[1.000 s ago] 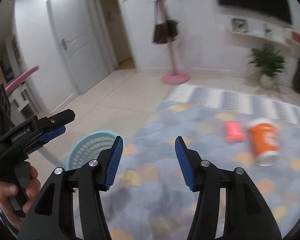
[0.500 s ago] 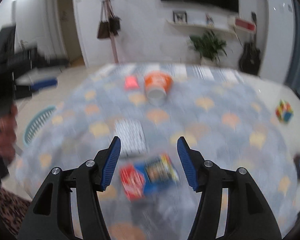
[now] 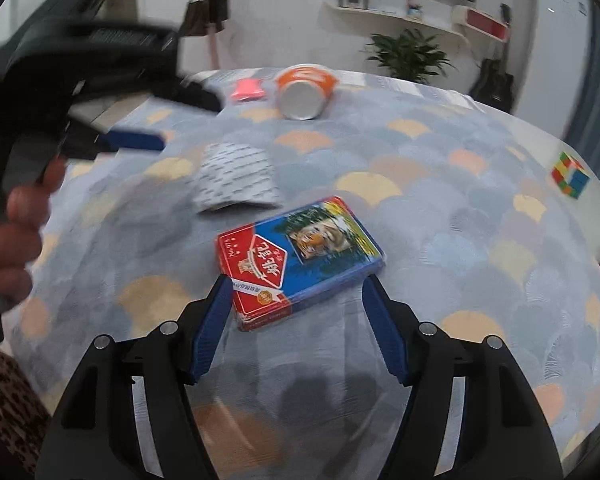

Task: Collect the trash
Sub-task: 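Grasp the white polka-dot cloth with the left tool while the right tool reaches the red-blue card box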

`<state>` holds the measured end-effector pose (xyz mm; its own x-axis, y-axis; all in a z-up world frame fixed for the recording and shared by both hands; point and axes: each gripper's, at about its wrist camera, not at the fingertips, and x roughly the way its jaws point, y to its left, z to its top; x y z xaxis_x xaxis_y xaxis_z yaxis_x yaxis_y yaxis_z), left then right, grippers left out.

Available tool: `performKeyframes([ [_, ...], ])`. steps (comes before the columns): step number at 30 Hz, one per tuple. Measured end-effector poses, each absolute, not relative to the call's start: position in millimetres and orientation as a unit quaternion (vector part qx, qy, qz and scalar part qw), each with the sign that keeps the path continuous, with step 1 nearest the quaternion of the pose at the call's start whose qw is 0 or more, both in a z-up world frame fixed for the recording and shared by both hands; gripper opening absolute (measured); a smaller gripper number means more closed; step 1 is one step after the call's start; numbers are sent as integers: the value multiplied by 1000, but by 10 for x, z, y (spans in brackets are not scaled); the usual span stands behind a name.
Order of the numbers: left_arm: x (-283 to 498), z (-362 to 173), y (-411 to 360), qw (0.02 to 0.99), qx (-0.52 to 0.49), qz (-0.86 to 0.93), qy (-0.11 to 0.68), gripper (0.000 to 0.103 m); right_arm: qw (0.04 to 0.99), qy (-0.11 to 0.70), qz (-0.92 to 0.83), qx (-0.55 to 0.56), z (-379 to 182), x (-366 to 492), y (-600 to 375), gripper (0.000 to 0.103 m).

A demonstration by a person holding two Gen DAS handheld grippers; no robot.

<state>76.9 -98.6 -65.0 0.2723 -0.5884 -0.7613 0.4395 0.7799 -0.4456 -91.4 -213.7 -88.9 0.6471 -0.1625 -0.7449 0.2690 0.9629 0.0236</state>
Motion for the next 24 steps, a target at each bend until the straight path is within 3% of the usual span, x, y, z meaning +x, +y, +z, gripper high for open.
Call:
performKeyframes([
  [12, 640, -927, -1396, 796, 18, -297, 528, 70, 890, 403, -151, 148, -806, -865, -2854, 63],
  [15, 575, -938, -1485, 806, 68, -280, 517, 61, 891, 408, -102, 171, -799, -924, -2756, 63],
  [16, 551, -940, -1509, 810, 86, -275, 511, 52, 890, 412, -93, 172, -804, -927, -2716, 63],
  [21, 531, -915, -1496, 810, 103, -286, 501, 30, 874, 438, -60, 203, -904, -869, -2613, 63],
  [24, 593, -854, -1334, 811, 81, -291, 501, 24, 860, 452, -40, 234, -982, -766, -2616, 64],
])
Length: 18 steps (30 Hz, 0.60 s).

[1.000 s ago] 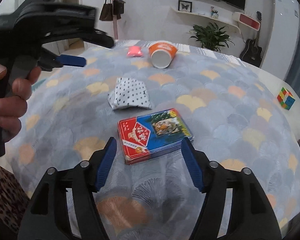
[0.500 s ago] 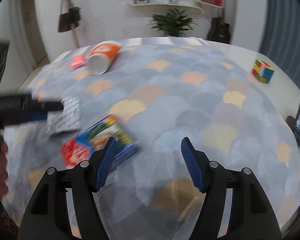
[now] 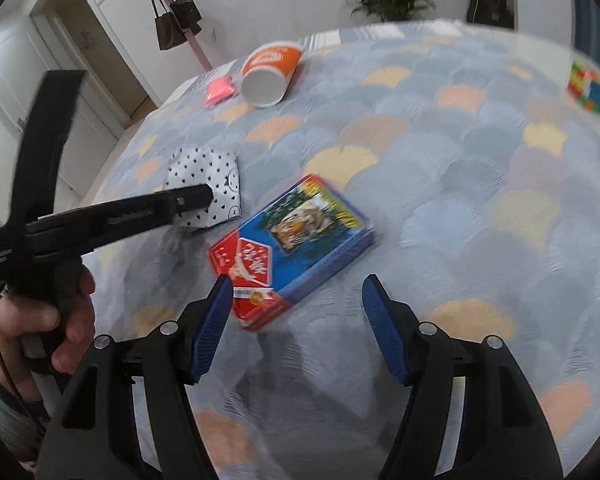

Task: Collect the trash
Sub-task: 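Grasp the white polka-dot cloth with the left tool while the right tool reaches the red-blue card box, then carry the cloth and card box over the blue basket and open both tools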

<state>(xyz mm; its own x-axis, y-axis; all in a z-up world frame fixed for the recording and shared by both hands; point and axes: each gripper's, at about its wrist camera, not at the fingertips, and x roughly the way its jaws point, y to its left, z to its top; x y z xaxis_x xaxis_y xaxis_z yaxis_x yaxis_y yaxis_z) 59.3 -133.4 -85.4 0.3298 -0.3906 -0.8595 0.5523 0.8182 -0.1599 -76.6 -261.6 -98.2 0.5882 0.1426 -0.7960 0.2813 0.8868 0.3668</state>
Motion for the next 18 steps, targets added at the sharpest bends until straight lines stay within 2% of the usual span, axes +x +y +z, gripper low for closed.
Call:
performKeyframes([
  [4, 639, -764, -1133, 822, 68, -278, 492, 24, 859, 455, -33, 232, -956, -608, -2527, 64],
  [11, 760, -647, -770, 836, 36, -258, 484, 24, 860, 472, -47, 190, -941, -142, -2272, 74],
  [18, 858, -553, -460, 847, 13, -247, 471, 24, 866, 480, -77, 118, -966, -85, -2004, 74],
])
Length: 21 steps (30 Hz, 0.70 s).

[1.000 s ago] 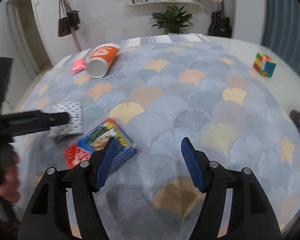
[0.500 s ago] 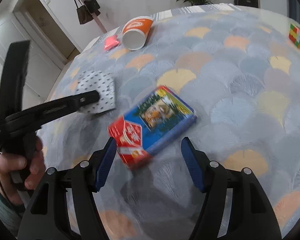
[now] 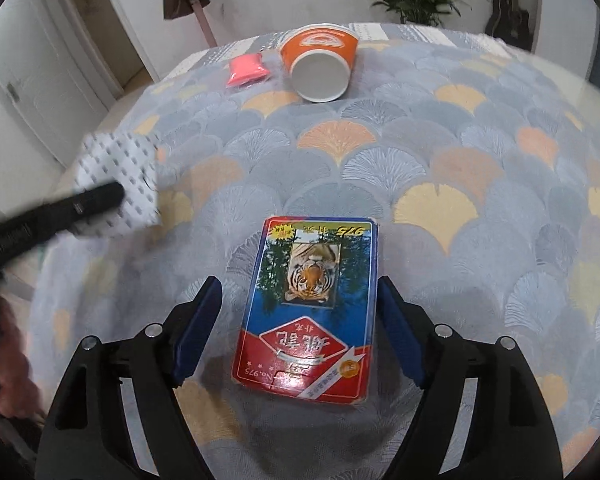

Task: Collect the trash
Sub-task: 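Carry the cloth and card box over the blue basket and open both tools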

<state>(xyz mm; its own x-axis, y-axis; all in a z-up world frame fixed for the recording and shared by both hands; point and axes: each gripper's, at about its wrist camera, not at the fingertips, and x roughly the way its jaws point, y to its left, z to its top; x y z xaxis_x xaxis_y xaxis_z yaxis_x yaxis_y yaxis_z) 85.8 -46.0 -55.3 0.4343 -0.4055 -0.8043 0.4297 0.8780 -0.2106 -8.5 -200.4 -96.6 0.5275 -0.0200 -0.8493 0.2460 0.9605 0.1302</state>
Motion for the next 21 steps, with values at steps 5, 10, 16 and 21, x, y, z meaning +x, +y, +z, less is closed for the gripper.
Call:
performKeyframes([
  [5, 911, -503, -238, 854, -9, -236, 463, 24, 874, 476, -82, 62, -953, -69, -1779, 57],
  [10, 1032, -381, 134, 874, -41, -211, 436, 24, 893, 445, -50, 38, -692, 125, -1483, 57],
  [16, 1233, -236, 901, 902, -84, -137, 400, 24, 927, 374, 19, 5, -64, 613, -877, 57],
  [21, 1335, -149, 1686, 920, -115, -54, 370, 24, 936, 339, 92, -2, 268, 1009, -252, 57],
])
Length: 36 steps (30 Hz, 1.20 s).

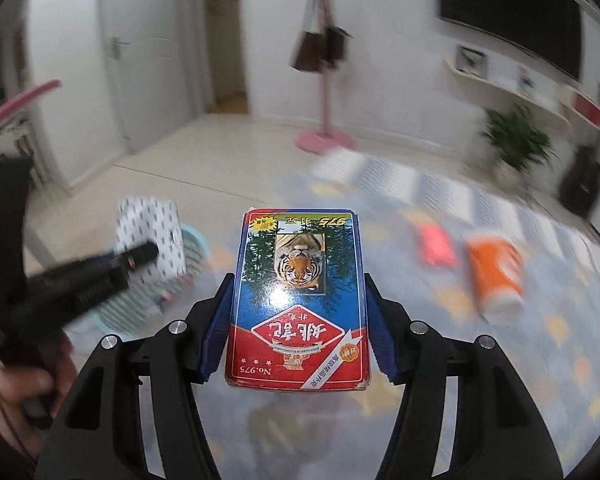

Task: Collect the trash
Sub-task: 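Carry the cloth and card box over the blue basket and open both tools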

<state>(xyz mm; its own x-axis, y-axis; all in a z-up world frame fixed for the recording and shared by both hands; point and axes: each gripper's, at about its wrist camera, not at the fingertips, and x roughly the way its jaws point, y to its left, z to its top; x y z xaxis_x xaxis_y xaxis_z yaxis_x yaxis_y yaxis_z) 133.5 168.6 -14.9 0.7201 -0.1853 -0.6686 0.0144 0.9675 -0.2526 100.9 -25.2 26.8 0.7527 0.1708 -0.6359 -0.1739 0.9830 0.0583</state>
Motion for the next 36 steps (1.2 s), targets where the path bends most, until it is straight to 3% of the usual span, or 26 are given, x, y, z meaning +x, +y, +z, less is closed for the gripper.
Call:
performKeyframes([
  [8, 1487, -418, 2627, 907, -151, 46, 390, 24, 917, 354, 185, 5, 189, 1511, 675, 57],
  [14, 1637, -751, 2971, 882, -179, 64, 432, 25, 889, 413, 199, 14, -290, 1899, 1075, 57],
  [19, 1696, -829, 3058, 871, -194, 67, 446, 32, 870, 450, 197, 31, -594, 2115, 1156, 58],
  [22, 1677, -794, 3074, 871, -198, 71, 444, 47, 858, 469, 201, 54, -683, 2193, 1185, 58],
  [28, 1663, -795, 3007, 871, -206, 71, 440, 50, 855, 470, 209, 73, -646, 2147, 1128, 59],
  [32, 1640, -737, 2983, 874, -211, 71, 433, 50, 859, 461, 209, 75, -599, 2084, 1055, 69],
  [36, 1614, -684, 2920, 876, -211, 71, 427, 50, 864, 454, 205, 71, -523, 2037, 942, 70],
])
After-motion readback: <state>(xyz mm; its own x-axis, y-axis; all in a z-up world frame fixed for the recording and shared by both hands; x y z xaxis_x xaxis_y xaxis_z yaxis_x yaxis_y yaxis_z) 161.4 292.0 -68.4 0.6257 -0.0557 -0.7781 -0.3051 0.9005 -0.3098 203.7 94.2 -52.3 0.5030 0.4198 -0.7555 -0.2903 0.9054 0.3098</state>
